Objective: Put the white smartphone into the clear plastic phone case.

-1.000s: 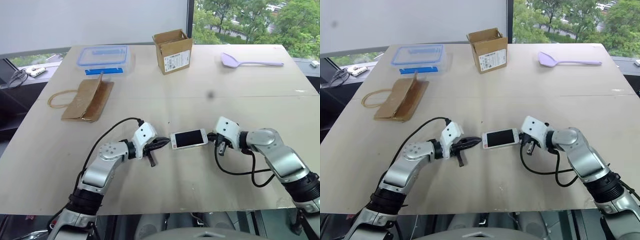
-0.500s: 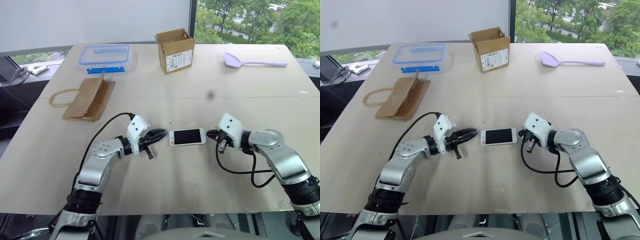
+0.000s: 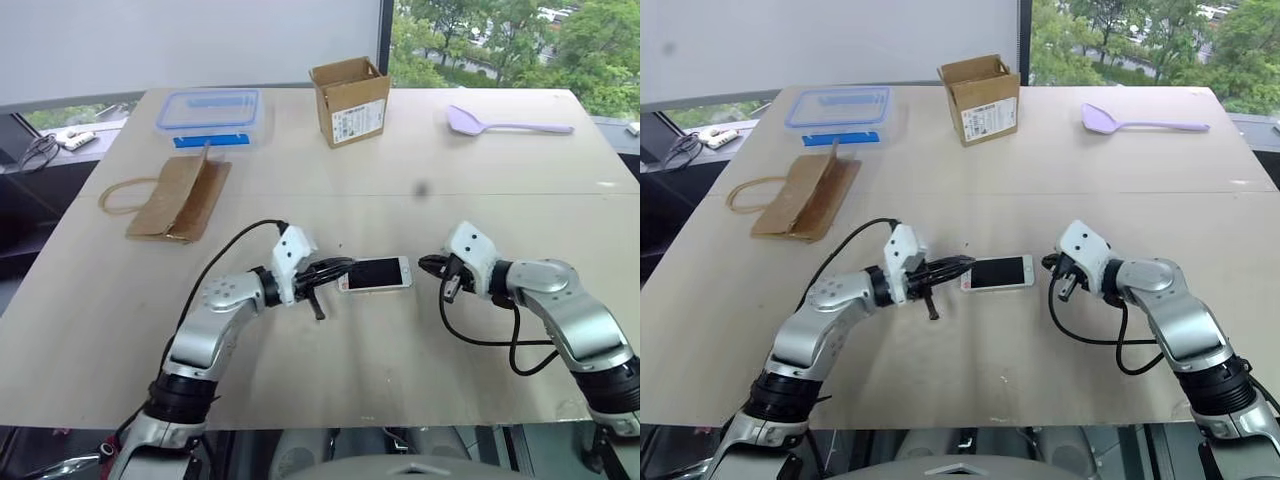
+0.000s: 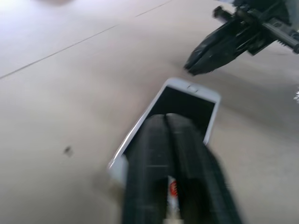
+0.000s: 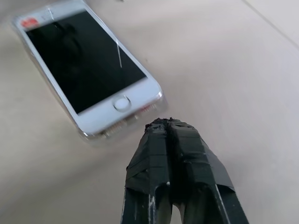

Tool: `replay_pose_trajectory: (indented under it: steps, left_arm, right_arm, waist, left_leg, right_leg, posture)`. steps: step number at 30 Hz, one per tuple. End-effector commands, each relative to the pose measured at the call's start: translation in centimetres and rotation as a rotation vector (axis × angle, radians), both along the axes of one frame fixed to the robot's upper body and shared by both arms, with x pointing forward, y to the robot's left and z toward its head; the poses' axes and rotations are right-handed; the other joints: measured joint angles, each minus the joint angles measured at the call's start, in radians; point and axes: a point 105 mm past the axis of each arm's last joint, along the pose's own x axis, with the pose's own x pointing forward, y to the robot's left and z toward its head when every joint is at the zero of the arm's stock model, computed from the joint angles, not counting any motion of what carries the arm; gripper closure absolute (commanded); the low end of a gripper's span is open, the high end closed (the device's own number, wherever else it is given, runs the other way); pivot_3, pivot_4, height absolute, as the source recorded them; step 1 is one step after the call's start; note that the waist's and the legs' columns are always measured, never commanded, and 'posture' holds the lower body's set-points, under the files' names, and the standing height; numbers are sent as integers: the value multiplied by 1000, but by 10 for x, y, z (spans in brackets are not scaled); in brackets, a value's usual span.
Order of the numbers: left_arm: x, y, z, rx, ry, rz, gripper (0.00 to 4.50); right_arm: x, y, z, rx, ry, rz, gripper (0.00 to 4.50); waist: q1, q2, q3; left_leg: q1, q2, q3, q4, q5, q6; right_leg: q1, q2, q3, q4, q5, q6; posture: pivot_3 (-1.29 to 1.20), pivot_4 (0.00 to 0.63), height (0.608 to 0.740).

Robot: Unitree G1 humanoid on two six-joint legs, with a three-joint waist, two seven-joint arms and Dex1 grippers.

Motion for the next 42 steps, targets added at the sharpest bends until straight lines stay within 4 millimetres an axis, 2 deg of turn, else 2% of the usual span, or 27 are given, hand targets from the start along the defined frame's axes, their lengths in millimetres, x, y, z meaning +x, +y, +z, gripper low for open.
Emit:
replay_pose_trajectory:
  steps: [1,7,11,14,20,24,30,37,42]
  left_arm:
    - [2,-7,3,10,-22,-28,4460]
    - [7,-13,-22,35,38,-30,4460]
    - [7,-7,-40,101,71,-13,4460]
    - [7,-4,-46,121,81,-5,4460]
    - [7,-5,-48,126,77,-4,4460]
    - [6,-5,-49,123,74,7,4460]
    - [4,-3,-51,115,77,35,4460]
    - [2,-4,-51,108,78,49,4460]
    - [1,-4,-50,100,77,60,4460]
  right_arm:
    - [-2,-1,13,35,-35,-1,4500]
    - [-8,6,17,67,-29,24,4500]
    - [-7,11,17,66,-31,42,4500]
    - [-5,20,15,56,-24,68,4500]
    - [17,27,2,21,7,25,4500]
    - [8,23,-22,-97,108,80,4500]
    - [-1,22,-24,-127,160,134,4500]
    - [10,18,-48,-201,261,80,4500]
    - [3,18,-65,-253,404,77,4500]
  waist:
    - [-1,0,0]
    - [-3,0,0]
    - [-2,0,0]
    - [-3,0,0]
    - [-2,0,0]
    - [-1,0,-1]
    - [-2,-1,-3]
    - [-5,-4,-10]
    - [-3,-4,-17]
  left_leg:
    - [0,0,0,0,0,0]
    - [0,0,0,0,0,0]
    - [0,0,0,0,0,0]
    - [1,0,0,0,0,0]
    - [2,0,0,0,0,0]
    - [2,0,0,1,0,0]
    - [3,0,0,1,0,0]
    - [6,0,0,0,0,0]
    - [9,0,0,0,0,0]
  right_leg:
    - [0,0,0,0,0,0]
    - [0,0,0,0,0,0]
    - [0,0,0,0,0,0]
    - [1,0,0,0,0,0]
    - [1,0,0,1,0,0]
    - [1,0,0,1,0,0]
    - [2,0,0,1,0,0]
    - [4,0,0,1,0,0]
    - [7,0,0,1,0,0]
  posture:
    - [0,150,740]
    - [0,150,740]
    - [0,150,740]
    - [0,150,740]
    - [0,150,740]
    - [0,150,740]
    - [0,150,740]
    - [0,150,740]
    - [0,150,740]
